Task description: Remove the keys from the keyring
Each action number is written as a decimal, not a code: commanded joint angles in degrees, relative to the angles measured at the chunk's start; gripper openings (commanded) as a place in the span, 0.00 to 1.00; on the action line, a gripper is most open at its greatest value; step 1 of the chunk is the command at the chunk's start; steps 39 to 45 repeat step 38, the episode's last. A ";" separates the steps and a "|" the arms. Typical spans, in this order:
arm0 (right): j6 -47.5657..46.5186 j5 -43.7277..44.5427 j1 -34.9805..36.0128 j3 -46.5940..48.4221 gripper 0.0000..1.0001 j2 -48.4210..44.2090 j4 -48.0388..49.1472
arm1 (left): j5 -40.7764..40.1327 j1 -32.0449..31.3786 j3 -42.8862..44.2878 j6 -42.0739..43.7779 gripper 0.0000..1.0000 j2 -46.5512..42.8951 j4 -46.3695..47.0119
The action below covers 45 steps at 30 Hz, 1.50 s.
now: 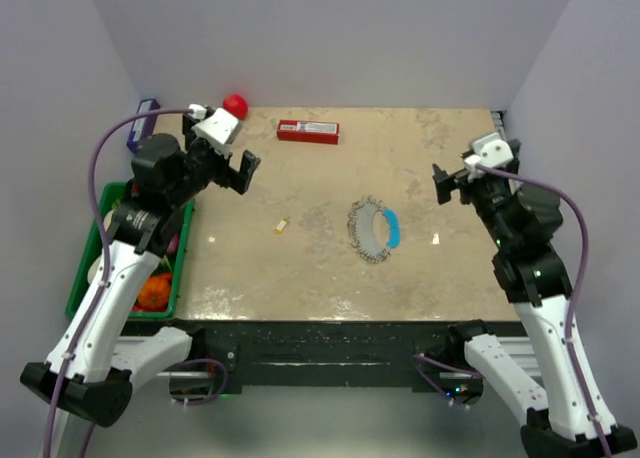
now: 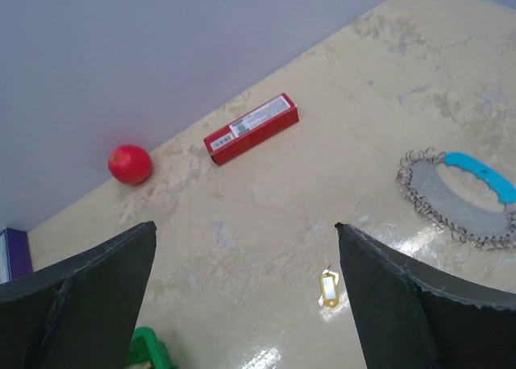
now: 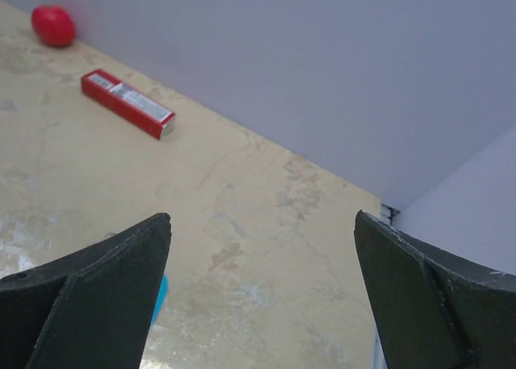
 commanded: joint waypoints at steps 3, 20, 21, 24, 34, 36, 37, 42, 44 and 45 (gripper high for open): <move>4.71 10.32 -0.16 -4.02 0.99 -6.23 1.52 | -1.17 0.66 -5.47 -2.39 0.99 -8.67 4.04; 7.18 11.54 -0.08 -8.24 0.99 -10.28 0.81 | -1.01 2.77 -8.21 -2.38 0.99 -10.71 5.54; 7.26 11.63 -0.08 -8.24 0.99 -10.28 0.90 | -1.01 2.77 -8.38 -2.38 0.99 -10.97 5.63; 7.53 11.46 -0.16 -8.15 0.99 -9.93 0.90 | -1.09 2.77 -8.73 -2.12 0.99 -10.97 5.80; 7.97 11.02 -0.08 -7.89 0.99 -10.01 0.63 | -0.57 2.77 -8.82 -2.12 0.97 -10.70 5.89; 8.05 10.93 -0.08 -7.98 0.99 -10.10 0.46 | -0.92 2.77 -9.09 -2.30 0.96 -10.70 6.24; 8.06 10.93 -0.08 -7.98 0.99 -10.10 0.55 | -1.01 2.77 -9.17 -2.47 0.96 -10.70 6.24; 8.06 11.02 -0.16 -7.98 0.99 -10.10 0.63 | -1.61 2.77 -9.00 -2.82 0.98 -10.79 6.42; 8.06 11.02 -0.16 -7.98 0.99 -10.10 0.63 | -1.61 2.77 -9.00 -2.82 0.98 -10.79 6.42; 8.06 11.02 -0.16 -7.98 0.99 -10.10 0.63 | -1.61 2.77 -9.00 -2.82 0.98 -10.79 6.42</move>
